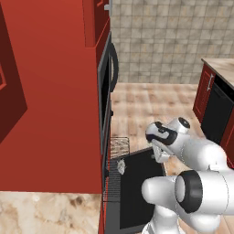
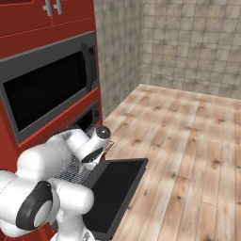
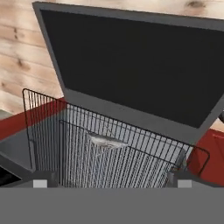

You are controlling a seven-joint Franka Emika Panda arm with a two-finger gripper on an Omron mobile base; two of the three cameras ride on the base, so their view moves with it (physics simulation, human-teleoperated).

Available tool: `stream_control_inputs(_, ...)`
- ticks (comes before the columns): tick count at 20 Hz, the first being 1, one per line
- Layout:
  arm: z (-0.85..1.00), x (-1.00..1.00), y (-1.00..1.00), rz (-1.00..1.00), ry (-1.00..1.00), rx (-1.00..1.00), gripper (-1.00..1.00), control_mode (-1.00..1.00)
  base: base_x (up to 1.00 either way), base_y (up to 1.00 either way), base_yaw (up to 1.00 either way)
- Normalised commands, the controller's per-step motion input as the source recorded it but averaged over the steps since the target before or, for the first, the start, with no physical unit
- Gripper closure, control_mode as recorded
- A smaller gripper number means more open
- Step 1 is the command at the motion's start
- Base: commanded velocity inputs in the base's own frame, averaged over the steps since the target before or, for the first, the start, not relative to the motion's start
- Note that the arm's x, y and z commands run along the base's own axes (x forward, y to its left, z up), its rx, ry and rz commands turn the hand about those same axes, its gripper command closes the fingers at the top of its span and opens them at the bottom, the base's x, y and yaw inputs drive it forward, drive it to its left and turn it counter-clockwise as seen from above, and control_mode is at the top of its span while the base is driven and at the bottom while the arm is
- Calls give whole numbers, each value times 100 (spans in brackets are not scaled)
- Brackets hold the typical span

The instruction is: Place the fish on the top rack of the oven, and slide the tray back inside. Close the oven door.

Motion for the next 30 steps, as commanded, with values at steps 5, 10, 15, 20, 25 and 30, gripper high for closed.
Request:
stream_control_inputs(5,-75,31,0,-5,0,10,-100,-100,0,0,0)
stream_control_inputs(10,-40,25,0,-4,1,9,-100,-100,0,0,0)
stream_control_inputs(15,-41,40,4,-4,4,9,-100,-100,0,0,0)
stream_control_inputs(20,-51,46,7,-2,1,6,-100,-100,0,0,0)
stream_control_inputs(25,-61,42,2,-1,0,4,-100,-100,0,0,0)
stream_control_inputs(30,-56,46,0,0,0,4,-100,-100,0,0,0)
